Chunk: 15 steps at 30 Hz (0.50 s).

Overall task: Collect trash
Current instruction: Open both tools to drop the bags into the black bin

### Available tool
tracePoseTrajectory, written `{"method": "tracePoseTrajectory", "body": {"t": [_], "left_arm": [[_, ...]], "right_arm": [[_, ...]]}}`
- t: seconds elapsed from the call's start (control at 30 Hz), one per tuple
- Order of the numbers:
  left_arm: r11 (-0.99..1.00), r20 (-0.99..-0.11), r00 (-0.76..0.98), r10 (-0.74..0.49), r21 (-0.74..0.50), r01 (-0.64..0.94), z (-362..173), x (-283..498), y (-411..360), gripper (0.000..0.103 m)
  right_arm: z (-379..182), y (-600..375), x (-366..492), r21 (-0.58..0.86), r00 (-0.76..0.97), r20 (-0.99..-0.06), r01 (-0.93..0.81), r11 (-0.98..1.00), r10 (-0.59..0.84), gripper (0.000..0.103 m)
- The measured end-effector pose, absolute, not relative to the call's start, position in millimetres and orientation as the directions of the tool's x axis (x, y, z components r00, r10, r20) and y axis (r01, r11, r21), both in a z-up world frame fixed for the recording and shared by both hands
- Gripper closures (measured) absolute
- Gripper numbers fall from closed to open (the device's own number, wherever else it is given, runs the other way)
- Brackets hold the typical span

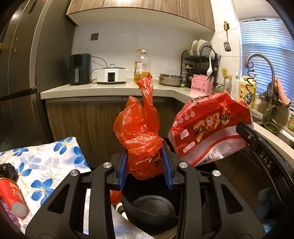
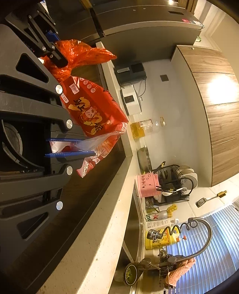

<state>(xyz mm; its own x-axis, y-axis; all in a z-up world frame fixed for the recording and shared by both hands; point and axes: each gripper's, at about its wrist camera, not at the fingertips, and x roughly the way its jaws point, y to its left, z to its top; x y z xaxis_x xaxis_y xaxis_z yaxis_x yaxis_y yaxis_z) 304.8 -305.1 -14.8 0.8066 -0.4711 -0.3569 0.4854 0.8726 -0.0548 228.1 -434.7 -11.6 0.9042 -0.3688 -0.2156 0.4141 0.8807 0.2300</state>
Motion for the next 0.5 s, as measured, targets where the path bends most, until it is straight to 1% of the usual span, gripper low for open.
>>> {"method": "tracePoseTrajectory", "body": {"t": [0.07,0.13,0.2,0.3,0.37,0.4,0.5], "left_arm": [[0.864,-0.367,0.794,-0.486,-0.065,0.499,-17.7,307.4,-304.9,0.062],[0.856,-0.364,0.784,-0.504,-0.085,0.511,-19.8,309.2,-302.4,0.046],[0.851,-0.354,0.781,-0.515,-0.105,0.514,-20.6,310.2,-298.3,0.038],[0.854,-0.355,0.782,-0.512,-0.115,0.507,-21.7,312.3,-293.5,0.035],[0.858,-0.356,0.784,-0.508,-0.128,0.498,-21.4,312.6,-288.0,0.033],[0.860,-0.354,0.787,-0.506,-0.131,0.494,-21.1,311.7,-285.4,0.030],[0.872,-0.345,0.803,-0.486,-0.129,0.472,-19.8,307.6,-275.6,0.024]], "right_arm": [[-13.1,-433.5,232.0,0.223,0.906,-0.224,0.407,0.886,-0.360,0.092],[-15.4,-433.2,235.7,0.219,0.906,-0.232,0.402,0.889,-0.353,0.092],[-18.1,-434.3,238.4,0.223,0.905,-0.243,0.402,0.888,-0.348,0.091],[-21.1,-435.8,241.1,0.226,0.907,-0.257,0.393,0.891,-0.335,0.082],[-22.0,-435.8,241.6,0.226,0.908,-0.260,0.388,0.893,-0.329,0.063],[-22.3,-435.6,241.2,0.228,0.909,-0.258,0.387,0.893,-0.328,0.060],[-20.7,-434.5,239.4,0.216,0.908,-0.252,0.390,0.895,-0.335,0.057]]}}
